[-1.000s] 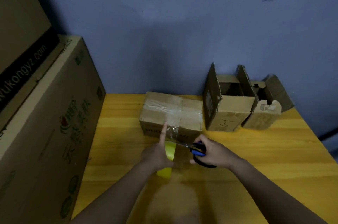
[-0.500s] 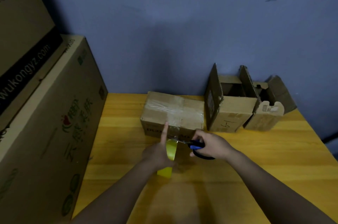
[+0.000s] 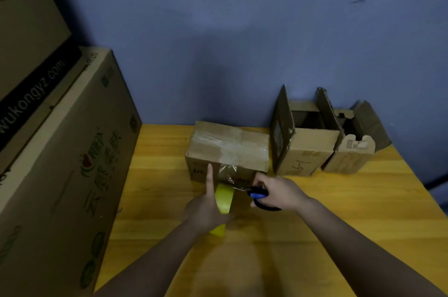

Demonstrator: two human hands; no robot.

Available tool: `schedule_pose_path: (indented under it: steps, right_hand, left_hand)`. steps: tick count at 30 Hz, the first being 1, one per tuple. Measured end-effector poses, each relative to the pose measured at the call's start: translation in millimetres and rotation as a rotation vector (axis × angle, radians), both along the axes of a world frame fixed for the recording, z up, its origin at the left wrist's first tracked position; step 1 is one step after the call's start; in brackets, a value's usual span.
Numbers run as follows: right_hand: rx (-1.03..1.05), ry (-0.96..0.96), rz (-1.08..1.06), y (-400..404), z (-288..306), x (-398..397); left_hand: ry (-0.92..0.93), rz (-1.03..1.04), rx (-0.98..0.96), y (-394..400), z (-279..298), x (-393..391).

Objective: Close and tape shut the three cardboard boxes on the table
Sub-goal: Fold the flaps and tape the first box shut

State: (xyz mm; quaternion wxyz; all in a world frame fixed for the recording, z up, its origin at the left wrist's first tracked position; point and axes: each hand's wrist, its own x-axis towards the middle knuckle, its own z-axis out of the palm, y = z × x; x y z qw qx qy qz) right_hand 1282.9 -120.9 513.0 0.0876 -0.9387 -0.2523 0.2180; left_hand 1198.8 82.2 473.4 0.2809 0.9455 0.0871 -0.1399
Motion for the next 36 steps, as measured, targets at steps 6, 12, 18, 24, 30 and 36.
schedule_pose_path:
  steps: [6,12,18,24,30,36]
  right_hand:
    - [0.06,0.072,-0.062,-2,-8,-4]
    - [0.14,0.158,-0.122,-10,-13,-22]
    - [0.164,0.156,-0.336,-38,-38,-77]
    - [0.126,0.083,-0.64,-77,-81,-137]
    - [0.148,0.016,-0.715,-76,-104,-140]
    - [0.101,-0.036,-0.769,-62,-114,-147]
  left_hand:
    - [-0.063,0.039,-0.015,11,-3,-23]
    - [-0.071,-0.012,-0.024,25,-3,-46]
    - [-0.035,-0.151,0.029,14,2,-60]
    - [-0.101,-0.559,0.271,-23,1,-55]
    - [-0.101,-0.932,0.579,-55,-20,-42]
    - [-0.117,-0.986,0.636,-67,-34,-49]
